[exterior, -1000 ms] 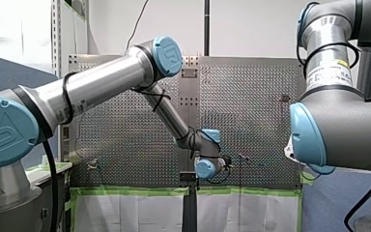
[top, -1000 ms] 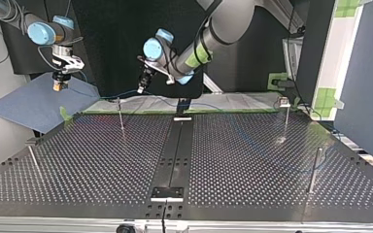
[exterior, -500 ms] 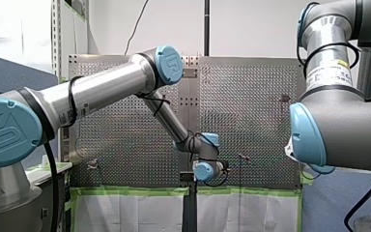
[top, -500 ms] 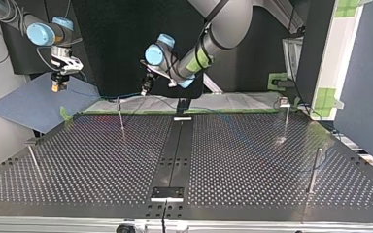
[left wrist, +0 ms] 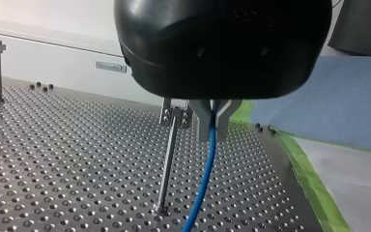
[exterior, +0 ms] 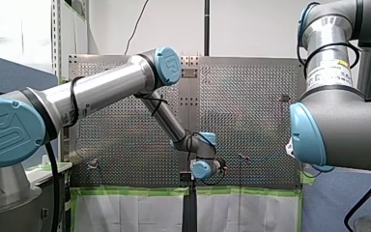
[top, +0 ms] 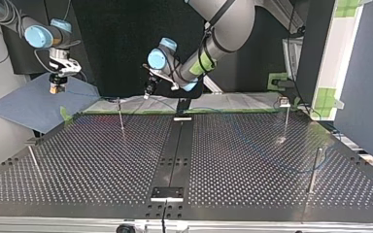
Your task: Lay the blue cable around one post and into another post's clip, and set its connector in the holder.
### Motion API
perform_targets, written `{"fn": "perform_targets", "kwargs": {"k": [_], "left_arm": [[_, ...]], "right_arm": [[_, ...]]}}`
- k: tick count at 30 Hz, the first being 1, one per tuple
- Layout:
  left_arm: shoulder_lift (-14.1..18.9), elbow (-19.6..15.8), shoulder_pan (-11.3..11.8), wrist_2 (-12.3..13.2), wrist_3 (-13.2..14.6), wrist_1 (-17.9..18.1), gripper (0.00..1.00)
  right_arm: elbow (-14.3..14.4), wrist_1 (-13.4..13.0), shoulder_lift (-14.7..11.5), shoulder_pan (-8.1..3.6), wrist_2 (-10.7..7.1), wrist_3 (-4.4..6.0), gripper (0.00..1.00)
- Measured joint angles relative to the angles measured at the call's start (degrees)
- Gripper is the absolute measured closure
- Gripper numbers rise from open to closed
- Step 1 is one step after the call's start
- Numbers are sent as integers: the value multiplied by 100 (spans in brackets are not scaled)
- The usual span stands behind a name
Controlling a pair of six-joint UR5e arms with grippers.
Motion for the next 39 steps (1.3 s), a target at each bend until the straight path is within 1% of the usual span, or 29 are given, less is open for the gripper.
{"fn": "perform_targets", "kwargs": {"k": [7,14,18,27,33,39], "left_arm": [[0,1,15,49,29,-7,100],[-7,2,9,138,42,-6,100],[-38,69,25,151,34,-31,100],[-155,284,60,159,25,-223,100],[-159,308,88,169,13,-259,100],[-161,311,138,246,-32,-262,100]], "right_arm": [[-23,33,-1,3,1,-19,100],[-26,-41,5,6,5,-6,100],[-27,-68,9,2,7,-1,100],[-38,-77,18,-10,33,0,100],[-63,-76,26,-15,46,18,100],[-120,-45,35,-11,64,25,100]]}}
